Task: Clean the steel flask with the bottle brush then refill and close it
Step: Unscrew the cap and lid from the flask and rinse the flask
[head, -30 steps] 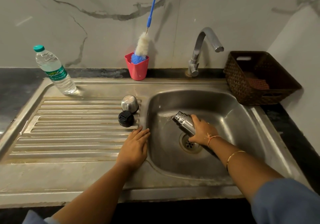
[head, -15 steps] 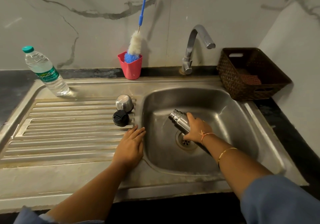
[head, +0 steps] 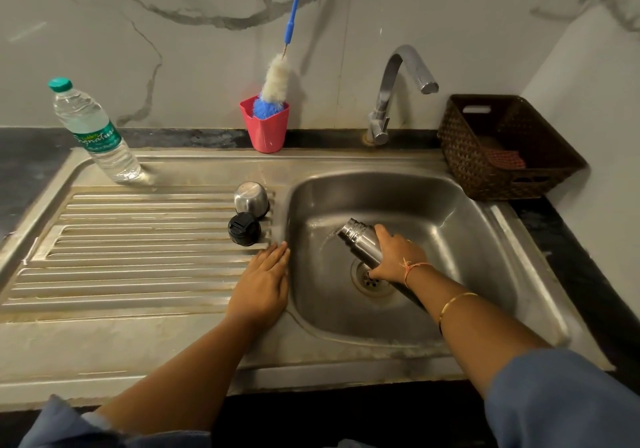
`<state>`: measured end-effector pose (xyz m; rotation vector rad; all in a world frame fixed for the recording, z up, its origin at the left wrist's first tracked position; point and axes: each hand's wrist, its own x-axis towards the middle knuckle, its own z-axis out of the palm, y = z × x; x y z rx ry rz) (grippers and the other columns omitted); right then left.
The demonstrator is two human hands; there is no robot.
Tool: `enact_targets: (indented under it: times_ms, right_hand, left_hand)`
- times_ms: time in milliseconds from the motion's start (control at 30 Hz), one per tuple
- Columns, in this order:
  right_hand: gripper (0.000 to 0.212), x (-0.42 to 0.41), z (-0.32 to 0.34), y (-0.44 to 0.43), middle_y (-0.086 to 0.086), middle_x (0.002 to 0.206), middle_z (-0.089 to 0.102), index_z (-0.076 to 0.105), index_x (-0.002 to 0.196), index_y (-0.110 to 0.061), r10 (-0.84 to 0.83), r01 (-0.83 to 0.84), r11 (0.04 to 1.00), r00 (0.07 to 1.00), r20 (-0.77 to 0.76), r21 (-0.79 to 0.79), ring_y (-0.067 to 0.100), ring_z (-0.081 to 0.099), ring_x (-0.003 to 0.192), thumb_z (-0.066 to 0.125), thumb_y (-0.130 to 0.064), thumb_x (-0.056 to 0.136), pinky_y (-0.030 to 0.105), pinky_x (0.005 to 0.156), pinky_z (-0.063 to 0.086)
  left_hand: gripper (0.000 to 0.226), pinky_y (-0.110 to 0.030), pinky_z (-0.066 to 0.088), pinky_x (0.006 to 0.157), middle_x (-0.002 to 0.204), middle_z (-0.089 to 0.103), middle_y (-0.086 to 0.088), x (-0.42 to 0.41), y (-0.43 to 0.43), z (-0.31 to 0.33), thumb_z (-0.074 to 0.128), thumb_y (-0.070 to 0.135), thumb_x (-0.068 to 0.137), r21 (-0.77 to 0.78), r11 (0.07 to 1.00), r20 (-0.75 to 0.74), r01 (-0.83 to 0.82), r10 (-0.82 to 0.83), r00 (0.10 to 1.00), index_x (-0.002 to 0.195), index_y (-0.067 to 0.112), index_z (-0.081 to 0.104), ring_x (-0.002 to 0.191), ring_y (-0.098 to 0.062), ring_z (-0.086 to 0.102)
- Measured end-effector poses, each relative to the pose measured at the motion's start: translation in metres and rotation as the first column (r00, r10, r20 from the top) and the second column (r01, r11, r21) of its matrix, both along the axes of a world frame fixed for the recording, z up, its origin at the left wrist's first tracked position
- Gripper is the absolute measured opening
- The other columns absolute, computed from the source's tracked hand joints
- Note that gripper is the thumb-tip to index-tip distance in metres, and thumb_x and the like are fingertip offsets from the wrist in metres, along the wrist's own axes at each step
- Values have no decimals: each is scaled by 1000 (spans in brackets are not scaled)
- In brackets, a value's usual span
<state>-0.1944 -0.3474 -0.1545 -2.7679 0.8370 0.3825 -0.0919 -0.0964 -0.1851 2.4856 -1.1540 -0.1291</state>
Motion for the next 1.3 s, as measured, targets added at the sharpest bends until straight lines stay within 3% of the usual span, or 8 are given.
enact_targets:
  times_ms: [300, 667, 867, 1067, 1300]
  right_hand:
    - [87, 0, 1, 2, 12, 113, 56, 27, 132, -23, 26, -26, 1000, 1000, -17, -11, 31, 59, 99, 78, -39, 62, 37, 79, 50]
    - [88, 5, 3, 7, 10, 112, 58, 26, 132, -24, 20, -20, 1000, 1000, -18, 4, 29, 59, 96, 76, -36, 61, 34, 74, 48]
    - [87, 8, 6, 8, 10, 113, 57, 27, 132, -23, 19, -18, 999, 999, -31, 28, 29, 59, 96, 77, -35, 62, 31, 70, 45]
    - [88, 12, 10, 8, 10, 113, 59, 24, 135, -23, 24, -23, 1000, 999, -48, 6, 29, 60, 97, 76, -35, 64, 32, 71, 45]
    - [78, 16, 11, 12, 9, 109, 60, 30, 126, -22, 23, -23, 1000, 997, -69, 6, 28, 61, 92, 75, -33, 64, 32, 69, 46]
  left_hand:
    - [70, -25, 4, 114, 151, 36, -3, -3, -1, 3, 13, 45, 87, 7, 1000, 7, -11, 11, 1000, 143, 11, 38, 143, -20, 26]
    - [61, -35, 19, 115, 143, 48, -8, -3, -2, 4, 24, 38, 90, 48, 999, 35, -16, 14, 999, 135, 7, 51, 136, -26, 39]
    - [68, -32, 9, 119, 154, 31, -6, -5, -2, 2, 12, 45, 89, 90, 995, 41, -51, 47, 998, 147, 15, 32, 144, -21, 23]
    - [70, -34, 8, 119, 153, 31, -7, -5, -4, 4, 11, 45, 88, 100, 994, 69, -47, 41, 997, 146, 15, 35, 144, -21, 23]
    - [78, -29, -5, 117, 158, 14, 0, -6, -4, 7, 1, 50, 82, 112, 992, 40, -57, 52, 998, 150, 19, 22, 147, -17, -1]
